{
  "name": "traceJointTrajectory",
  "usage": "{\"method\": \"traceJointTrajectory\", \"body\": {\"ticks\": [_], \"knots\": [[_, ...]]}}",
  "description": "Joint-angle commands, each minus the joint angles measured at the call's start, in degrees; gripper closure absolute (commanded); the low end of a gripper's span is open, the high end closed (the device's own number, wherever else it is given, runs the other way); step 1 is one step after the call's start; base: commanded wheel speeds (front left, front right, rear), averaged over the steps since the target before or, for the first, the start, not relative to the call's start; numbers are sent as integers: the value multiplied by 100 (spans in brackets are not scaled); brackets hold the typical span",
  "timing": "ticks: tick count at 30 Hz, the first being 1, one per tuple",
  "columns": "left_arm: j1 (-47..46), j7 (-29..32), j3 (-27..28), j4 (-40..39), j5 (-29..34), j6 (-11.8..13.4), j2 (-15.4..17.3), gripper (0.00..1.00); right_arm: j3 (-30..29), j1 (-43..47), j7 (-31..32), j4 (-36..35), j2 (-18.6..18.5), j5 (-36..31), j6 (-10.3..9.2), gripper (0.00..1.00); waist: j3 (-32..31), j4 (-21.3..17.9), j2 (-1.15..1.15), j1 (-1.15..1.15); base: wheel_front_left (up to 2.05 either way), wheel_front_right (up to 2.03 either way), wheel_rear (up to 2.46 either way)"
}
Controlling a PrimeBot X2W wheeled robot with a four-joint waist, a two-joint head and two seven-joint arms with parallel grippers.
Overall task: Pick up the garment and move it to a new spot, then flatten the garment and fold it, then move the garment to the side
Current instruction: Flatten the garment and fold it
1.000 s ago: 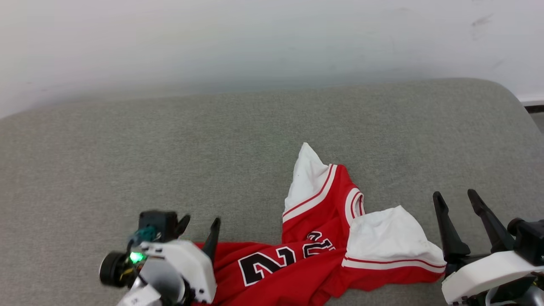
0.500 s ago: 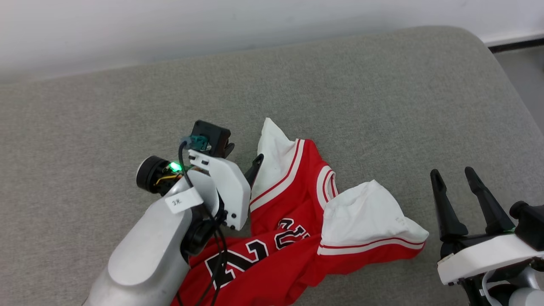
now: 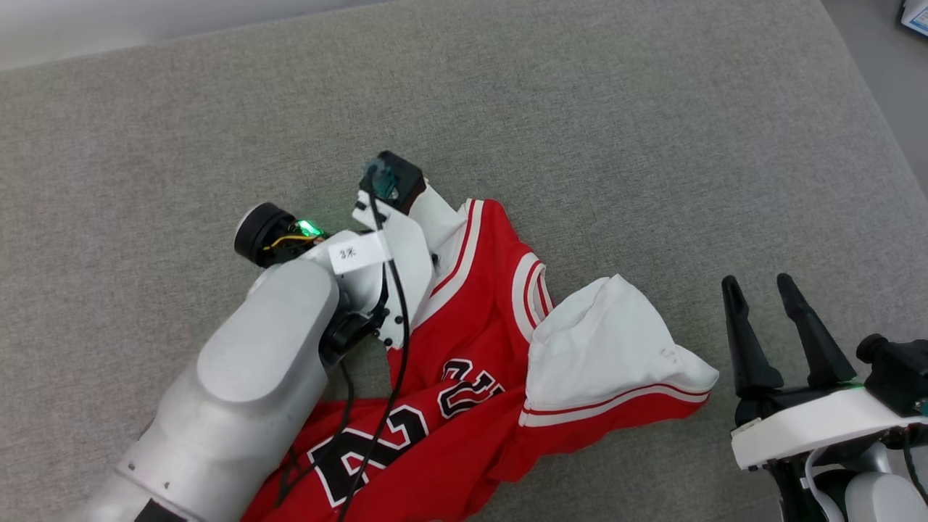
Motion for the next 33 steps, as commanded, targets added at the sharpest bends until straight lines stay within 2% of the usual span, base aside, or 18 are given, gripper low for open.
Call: {"method": "traceJointTrajectory", "body": {"ticks": [1, 2, 3, 4, 7, 14, 17, 19, 20, 26, 29, 33], "knots": [[110, 203, -152, 246, 12, -44, 0, 0, 18, -85, -59, 31, 10, 20, -4, 0, 6, 1, 0, -1, 0, 0, 0], [119, 307, -241, 339, 22, -65, -2, 0, 27, -82, -84, 66, 10, 38, -4, 0, 6, 7, 0, -1, 0, 0, 0], [140, 334, -287, 401, -3, -90, -16, 58, 35, -90, -83, 96, 10, 49, -4, 0, 3, 14, 0, -1, 0, 0, 0], [142, 288, -326, 429, 8, -104, -22, 100, 40, -112, -103, 125, 10, 60, -4, 0, -3, 19, 0, -1, 0, 0, 0], [116, 107, -357, 442, 86, -77, -4, 100, 34, -132, -125, 175, 10, 63, -4, 0, -35, 44, 0, -1, 0, 0, 0], [50, -982, -155, -80, 450, 400, 181, 100, -148, 1, -40, 236, 10, -28, -4, 0, -356, 339, 0, -1, 0, 0, 0], [256, -1173, -76, -441, 492, 584, 380, 100, -220, 82, 47, 180, 9, -85, -4, 0, -546, 540, 0, -1, 0, 0, 0], [462, -1204, 7, -695, 443, 712, 536, 100, -258, 120, 116, 134, 10, -142, -4, 0, -678, 665, 0, -1, 0, 0, 0], [700, -1210, 138, -959, 375, 875, 703, 100, -302, 159, 178, 94, 9, -165, -4, 0, -781, 785, 0, -1, 0, 0, 0], [1645, -1166, 595, -1631, 34, 1419, 1198, 100, -422, 315, 336, -49, 9, -217, -4, 0, -976, 1065, 0, -1, 0, 0, 0], [2231, -1259, 895, -1824, -240, 1731, 1338, 100, -433, 337, 396, -132, 9, -233, -4, 0, -1015, 1127, 0, -1, 0, 0, 0], [3012, -1597, 1290, -1912, -653, 2026, 1317, 100, -418, 352, 473, -185, 9, -257, -4, 0, -1062, 1120, 0, -1, 0, 0, 0]]}}
